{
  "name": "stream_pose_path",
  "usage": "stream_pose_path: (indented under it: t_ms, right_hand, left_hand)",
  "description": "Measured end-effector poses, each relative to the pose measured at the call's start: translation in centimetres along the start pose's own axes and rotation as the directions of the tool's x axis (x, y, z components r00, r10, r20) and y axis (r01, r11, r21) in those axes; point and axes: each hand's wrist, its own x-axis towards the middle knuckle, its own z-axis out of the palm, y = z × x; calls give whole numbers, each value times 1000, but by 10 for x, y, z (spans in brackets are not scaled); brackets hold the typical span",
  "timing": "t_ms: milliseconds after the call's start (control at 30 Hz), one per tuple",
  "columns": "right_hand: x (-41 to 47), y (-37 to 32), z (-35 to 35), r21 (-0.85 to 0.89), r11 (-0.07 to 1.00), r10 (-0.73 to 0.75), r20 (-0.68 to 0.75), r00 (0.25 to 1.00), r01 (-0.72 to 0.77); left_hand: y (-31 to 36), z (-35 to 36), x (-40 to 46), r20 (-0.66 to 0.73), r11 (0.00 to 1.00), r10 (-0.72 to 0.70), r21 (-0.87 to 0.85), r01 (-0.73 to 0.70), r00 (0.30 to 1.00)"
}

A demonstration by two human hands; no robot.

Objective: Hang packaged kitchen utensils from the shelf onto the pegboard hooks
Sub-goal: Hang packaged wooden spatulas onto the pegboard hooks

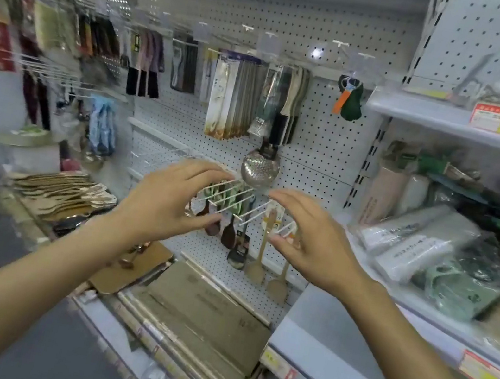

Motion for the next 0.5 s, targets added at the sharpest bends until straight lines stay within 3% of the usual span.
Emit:
stream_pose_path:
  t_ms: [233, 500]
  right_hand:
    - [46, -29, 47, 30, 999, -28, 38, 999, 27]
    - [120, -78, 126, 22, 999, -40, 56, 998, 39]
  left_hand:
    - [-55, -3, -29, 27, 997, -11, 73, 9, 1000]
    - [-161, -6, -72, 58, 995, -39, 97, 33, 998]
